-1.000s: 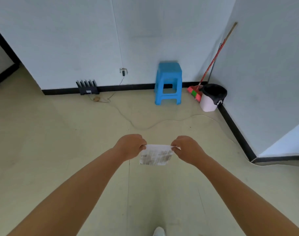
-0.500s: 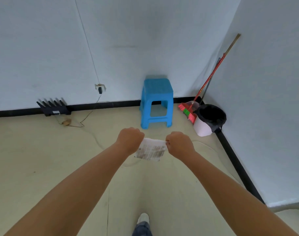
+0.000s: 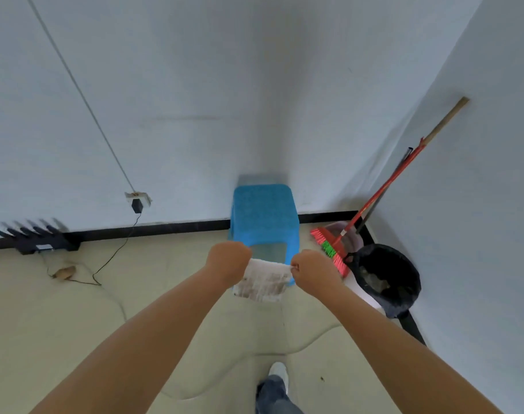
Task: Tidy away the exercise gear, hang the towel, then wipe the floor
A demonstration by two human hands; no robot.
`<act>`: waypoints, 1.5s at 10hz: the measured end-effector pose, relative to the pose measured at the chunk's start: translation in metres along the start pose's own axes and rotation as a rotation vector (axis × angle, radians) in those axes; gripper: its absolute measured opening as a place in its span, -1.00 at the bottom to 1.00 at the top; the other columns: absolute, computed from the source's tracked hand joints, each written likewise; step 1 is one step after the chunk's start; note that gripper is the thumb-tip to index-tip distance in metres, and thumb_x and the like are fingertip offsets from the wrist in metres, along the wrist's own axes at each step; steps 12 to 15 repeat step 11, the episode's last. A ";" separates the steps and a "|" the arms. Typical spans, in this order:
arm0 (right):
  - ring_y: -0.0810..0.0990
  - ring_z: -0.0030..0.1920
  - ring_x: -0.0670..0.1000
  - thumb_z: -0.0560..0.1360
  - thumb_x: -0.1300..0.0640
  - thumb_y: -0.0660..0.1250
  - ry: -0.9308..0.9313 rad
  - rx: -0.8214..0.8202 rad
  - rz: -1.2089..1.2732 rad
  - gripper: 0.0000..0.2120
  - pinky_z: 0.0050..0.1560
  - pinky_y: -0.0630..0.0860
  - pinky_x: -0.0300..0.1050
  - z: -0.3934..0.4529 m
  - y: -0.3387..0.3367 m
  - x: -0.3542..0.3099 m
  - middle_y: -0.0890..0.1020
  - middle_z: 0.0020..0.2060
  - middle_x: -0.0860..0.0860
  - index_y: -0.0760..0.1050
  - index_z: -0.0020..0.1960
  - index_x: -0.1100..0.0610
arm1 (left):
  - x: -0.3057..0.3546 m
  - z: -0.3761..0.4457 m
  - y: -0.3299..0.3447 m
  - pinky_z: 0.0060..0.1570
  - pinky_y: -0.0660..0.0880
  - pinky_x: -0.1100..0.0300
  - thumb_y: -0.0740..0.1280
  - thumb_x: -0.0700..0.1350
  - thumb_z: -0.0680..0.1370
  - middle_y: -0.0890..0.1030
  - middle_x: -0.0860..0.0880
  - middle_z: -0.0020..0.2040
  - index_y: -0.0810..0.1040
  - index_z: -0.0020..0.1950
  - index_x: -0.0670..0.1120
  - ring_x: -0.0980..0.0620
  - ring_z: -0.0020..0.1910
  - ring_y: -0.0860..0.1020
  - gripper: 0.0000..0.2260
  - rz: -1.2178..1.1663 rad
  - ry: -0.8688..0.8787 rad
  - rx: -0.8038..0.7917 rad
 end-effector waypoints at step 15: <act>0.41 -0.16 -0.01 0.24 0.19 0.16 -0.024 0.035 0.119 -0.74 -0.08 0.21 -0.10 0.458 0.217 0.158 0.63 -0.33 0.03 0.63 -0.31 0.13 | -0.056 0.477 0.215 -0.56 0.32 0.30 0.37 -0.27 0.03 0.44 0.00 -0.61 0.46 -0.50 -0.09 0.00 -0.63 0.43 -0.85 -0.290 -0.027 0.077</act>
Point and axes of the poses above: each hand's wrist, its own z-axis towards the middle knuckle, its own y-axis out of the palm, x = y × z, the point moved 8 cm from there along z, towards the middle knuckle
